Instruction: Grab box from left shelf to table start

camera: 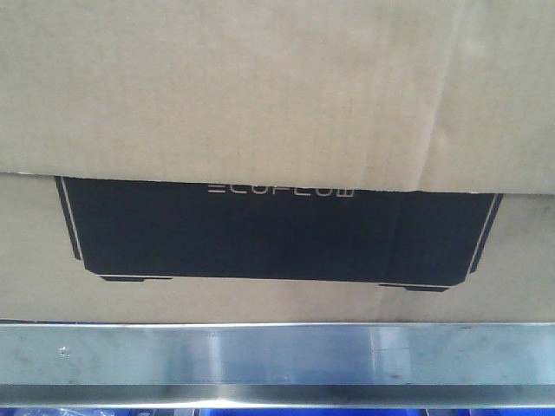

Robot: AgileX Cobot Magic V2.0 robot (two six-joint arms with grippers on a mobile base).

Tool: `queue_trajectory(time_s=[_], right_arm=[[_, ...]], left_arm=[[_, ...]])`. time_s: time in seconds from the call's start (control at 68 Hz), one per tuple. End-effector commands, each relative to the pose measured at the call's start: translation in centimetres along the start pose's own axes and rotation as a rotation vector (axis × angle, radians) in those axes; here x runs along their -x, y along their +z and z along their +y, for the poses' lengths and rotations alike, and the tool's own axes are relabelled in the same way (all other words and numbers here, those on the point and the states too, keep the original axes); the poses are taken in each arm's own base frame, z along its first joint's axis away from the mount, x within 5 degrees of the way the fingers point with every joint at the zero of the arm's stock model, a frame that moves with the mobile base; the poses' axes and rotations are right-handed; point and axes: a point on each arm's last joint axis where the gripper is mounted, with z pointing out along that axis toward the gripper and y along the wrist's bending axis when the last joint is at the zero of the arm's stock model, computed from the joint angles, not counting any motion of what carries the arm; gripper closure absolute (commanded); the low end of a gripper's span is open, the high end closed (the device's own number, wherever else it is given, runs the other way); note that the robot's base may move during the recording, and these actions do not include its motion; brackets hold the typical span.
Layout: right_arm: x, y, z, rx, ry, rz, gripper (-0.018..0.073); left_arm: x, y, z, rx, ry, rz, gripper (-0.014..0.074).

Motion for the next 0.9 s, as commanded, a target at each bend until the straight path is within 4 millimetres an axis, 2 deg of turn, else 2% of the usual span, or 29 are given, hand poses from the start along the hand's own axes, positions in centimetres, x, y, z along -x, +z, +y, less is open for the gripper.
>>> queue_trajectory(time_s=[0.0,0.073,0.25,0.323,0.617,0.764,0.882], right_arm=[[0.8,-0.1,-0.1,-0.016,-0.011,-0.097,0.0501],[0.8,-0.1,-0.1,-0.016,-0.011,-0.097,0.0501],[0.8,-0.1,-0.1,-0.016,-0.011,-0.097,0.0501],[0.8,-0.1,-0.1,-0.017,-0.011,-0.100,0.0501],[0.8,-0.1,-0.1,-0.017,-0.011,-0.100,0.0501],[0.8,-0.1,-0.1,-0.017,-0.011,-0.100,0.0501],[0.8,-0.1,-0.1,-0.017,-0.011,-0.100,0.0501]], left_arm=[[2.2,0.5,-0.1,-0.010,-0.009,-0.045,0.0659],[2.7,0.9,-0.2,-0.012,-0.012,-0.016,0.0573],[3.3,2.2,-0.3,-0.023,-0.037,0.041,0.0211],[3.7,2.6,-0.3,-0.030,-0.041,0.067,0.0138],[7.7,6.0,-2.3,-0.234,0.001,0.228,0.0126],[8.9,9.2,-3.3,-0.279,0.013,0.331,0.0131],[8.9,11.9,-3.8,-0.275,0.020,0.437,0.0131]])
